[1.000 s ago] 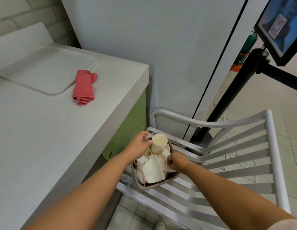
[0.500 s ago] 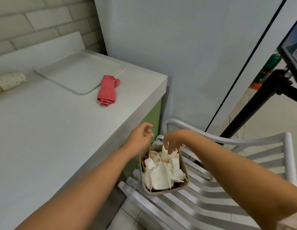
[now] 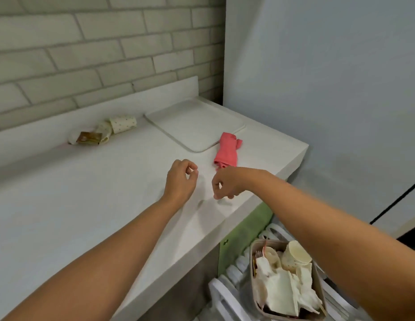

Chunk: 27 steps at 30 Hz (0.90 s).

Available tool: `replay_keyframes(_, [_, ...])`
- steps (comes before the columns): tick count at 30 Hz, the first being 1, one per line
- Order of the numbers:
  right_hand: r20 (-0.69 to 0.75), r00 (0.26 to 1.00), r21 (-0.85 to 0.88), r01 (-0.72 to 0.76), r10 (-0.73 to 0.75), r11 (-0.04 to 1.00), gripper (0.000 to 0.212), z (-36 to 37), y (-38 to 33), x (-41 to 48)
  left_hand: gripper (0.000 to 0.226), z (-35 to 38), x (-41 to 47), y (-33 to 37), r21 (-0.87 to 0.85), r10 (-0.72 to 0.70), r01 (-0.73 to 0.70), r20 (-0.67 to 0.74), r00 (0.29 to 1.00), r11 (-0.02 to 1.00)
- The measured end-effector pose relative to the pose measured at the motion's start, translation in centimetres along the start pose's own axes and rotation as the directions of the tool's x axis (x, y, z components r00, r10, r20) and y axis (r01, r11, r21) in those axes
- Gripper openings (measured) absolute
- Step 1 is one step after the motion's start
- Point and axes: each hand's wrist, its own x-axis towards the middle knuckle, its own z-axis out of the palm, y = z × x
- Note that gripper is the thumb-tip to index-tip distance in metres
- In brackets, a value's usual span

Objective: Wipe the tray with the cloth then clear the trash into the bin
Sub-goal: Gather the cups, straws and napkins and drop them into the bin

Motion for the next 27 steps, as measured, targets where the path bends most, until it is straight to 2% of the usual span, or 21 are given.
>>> replay_keyframes(5, [-0.065,0.995,-0.061,0.069,-0.072,0.996,0.026,-0.7,-5.4,4.9,0.018,-5.8,3.0,-6.7,0.099,-0.138,0.139,-0.013,0.99,0.985])
replay_keyframes(10, [-0.072,0.991,-0.048,0.108,-0.111,0.993,0.033,-1.5,-10.4,9.7,0.021,-12.0,6.1,-12.6,0.192,-0.238,0.25,-0.082,0.968,0.949])
replay_keyframes(20, [-0.091,0.983,-0.059,0.157,-0.161,0.986,0.037,-3.2,-18.7,18.5,0.028,-21.1,12.3,-22.2,0.329,-0.305,0.339,-0.153,0.94,0.881])
replay_keyframes(27, [-0.095,0.975,-0.091,0.19,-0.199,0.978,0.034,-3.6,-21.7,23.7,0.035,-23.8,18.1,-26.0,0.38,-0.347,0.389,-0.177,0.921,0.839])
